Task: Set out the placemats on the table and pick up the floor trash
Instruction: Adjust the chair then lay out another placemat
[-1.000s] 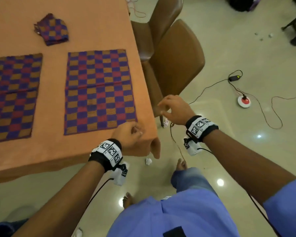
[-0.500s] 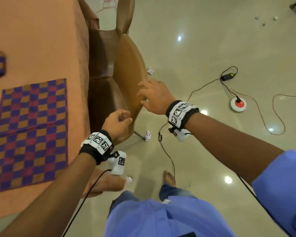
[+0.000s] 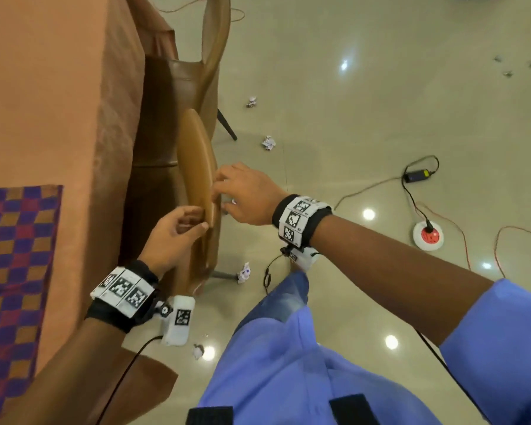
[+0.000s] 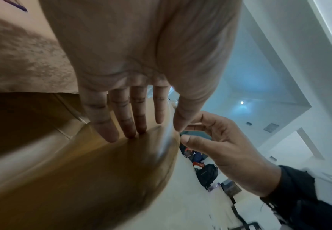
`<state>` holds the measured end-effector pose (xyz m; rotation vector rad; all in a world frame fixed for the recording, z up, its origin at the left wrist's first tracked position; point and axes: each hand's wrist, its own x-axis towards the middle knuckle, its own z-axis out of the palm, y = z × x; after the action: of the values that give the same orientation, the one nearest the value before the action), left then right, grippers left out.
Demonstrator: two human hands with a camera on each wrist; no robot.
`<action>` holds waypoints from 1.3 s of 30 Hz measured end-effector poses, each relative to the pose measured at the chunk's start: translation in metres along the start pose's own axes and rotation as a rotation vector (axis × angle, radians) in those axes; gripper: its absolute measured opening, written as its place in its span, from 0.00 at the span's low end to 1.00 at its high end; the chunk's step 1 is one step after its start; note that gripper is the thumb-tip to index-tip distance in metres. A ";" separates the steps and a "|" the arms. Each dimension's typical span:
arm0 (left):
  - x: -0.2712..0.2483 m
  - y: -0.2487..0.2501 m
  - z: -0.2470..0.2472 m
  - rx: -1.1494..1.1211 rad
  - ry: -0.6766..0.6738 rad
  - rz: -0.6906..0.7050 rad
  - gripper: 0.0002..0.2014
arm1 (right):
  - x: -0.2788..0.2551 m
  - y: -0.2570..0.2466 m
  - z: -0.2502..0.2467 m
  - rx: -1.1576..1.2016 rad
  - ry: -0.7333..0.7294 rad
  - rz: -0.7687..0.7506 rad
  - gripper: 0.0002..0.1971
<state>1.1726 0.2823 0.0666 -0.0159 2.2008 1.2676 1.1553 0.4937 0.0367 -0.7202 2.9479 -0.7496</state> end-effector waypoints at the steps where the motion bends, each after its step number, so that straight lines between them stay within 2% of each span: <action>1: 0.009 0.005 -0.002 -0.017 0.008 -0.019 0.13 | 0.009 0.010 -0.003 0.020 -0.007 -0.023 0.09; 4: 0.047 0.029 -0.009 0.014 0.038 -0.060 0.07 | 0.039 0.046 -0.019 0.090 -0.057 -0.088 0.11; 8: 0.098 0.085 -0.020 0.126 0.076 -0.029 0.07 | 0.085 0.105 -0.057 0.058 -0.139 -0.120 0.14; 10: 0.127 0.112 -0.025 0.165 0.160 0.037 0.10 | 0.114 0.139 -0.078 0.067 -0.129 -0.095 0.15; 13: 0.175 0.146 -0.029 0.278 0.297 0.144 0.16 | 0.161 0.190 -0.107 0.042 -0.017 -0.123 0.17; 15: 0.211 0.165 -0.032 0.300 0.372 0.184 0.17 | 0.198 0.225 -0.122 0.017 0.013 -0.160 0.17; 17: 0.243 0.182 -0.031 0.341 0.388 0.175 0.17 | 0.232 0.254 -0.128 -0.014 0.021 -0.224 0.17; 22: 0.337 0.221 -0.020 0.351 0.332 0.006 0.18 | 0.335 0.340 -0.143 -0.161 -0.209 -0.417 0.22; 25: 0.389 0.239 -0.016 0.269 0.348 -0.150 0.25 | 0.407 0.389 -0.160 -0.170 -0.371 -0.558 0.25; 28: 0.417 0.255 -0.017 0.245 0.307 -0.260 0.26 | 0.446 0.410 -0.172 -0.145 -0.497 -0.692 0.21; 31: 0.450 0.278 -0.025 0.202 0.306 -0.298 0.23 | 0.491 0.425 -0.176 -0.139 -0.608 -0.763 0.20; 36: 0.512 0.304 -0.055 0.085 0.323 -0.364 0.17 | 0.563 0.443 -0.164 -0.055 -0.848 -0.797 0.12; 39: 0.554 0.307 -0.083 -0.004 0.401 -0.382 0.15 | 0.610 0.457 -0.160 -0.074 -0.951 -0.829 0.10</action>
<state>0.5860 0.5353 0.0630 -0.7136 2.3693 1.1197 0.3936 0.6545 0.0286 -1.7258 1.7740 -0.1615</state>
